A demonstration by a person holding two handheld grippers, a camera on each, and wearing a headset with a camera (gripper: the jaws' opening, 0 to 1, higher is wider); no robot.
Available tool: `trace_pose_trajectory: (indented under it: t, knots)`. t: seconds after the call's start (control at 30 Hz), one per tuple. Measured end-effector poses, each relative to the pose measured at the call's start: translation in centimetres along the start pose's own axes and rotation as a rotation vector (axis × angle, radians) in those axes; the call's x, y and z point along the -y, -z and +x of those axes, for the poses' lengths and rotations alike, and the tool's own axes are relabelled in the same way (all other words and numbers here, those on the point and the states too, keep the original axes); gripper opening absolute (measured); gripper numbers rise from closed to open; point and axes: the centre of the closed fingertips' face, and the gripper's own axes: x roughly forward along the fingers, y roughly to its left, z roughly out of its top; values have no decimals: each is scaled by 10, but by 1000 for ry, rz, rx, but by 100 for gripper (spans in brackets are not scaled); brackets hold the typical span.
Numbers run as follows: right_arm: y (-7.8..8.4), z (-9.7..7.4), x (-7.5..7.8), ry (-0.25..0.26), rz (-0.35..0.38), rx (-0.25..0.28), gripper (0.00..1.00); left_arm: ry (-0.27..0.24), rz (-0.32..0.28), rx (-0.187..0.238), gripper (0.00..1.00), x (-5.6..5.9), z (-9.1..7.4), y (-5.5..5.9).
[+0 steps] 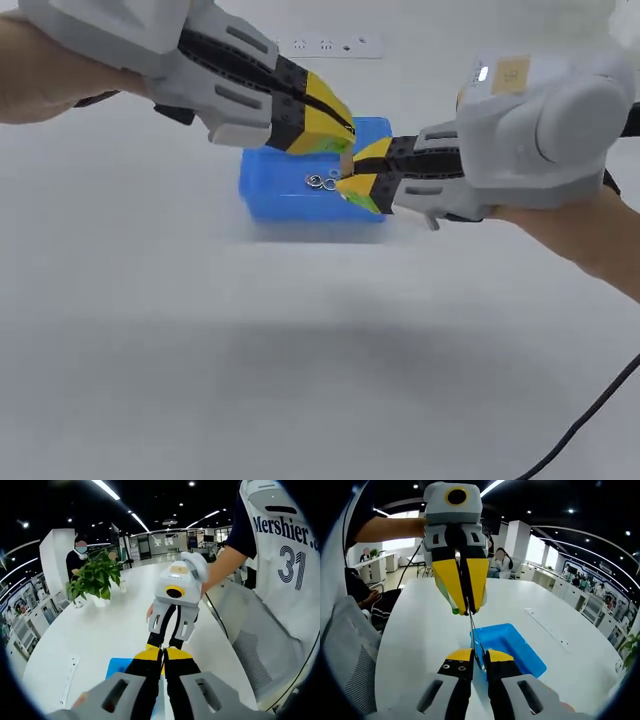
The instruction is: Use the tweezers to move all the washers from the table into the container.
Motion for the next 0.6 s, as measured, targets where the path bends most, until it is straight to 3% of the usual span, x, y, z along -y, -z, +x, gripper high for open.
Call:
trace_pose_trajectory:
  t: [0.2, 0.6]
  knots:
    - [-3, 8, 11, 0, -17, 5, 10, -14, 11, -8, 6, -14, -3, 4]
    - [9, 35, 34, -24, -16, 1, 9, -47, -5, -34, 6, -46, 3, 28]
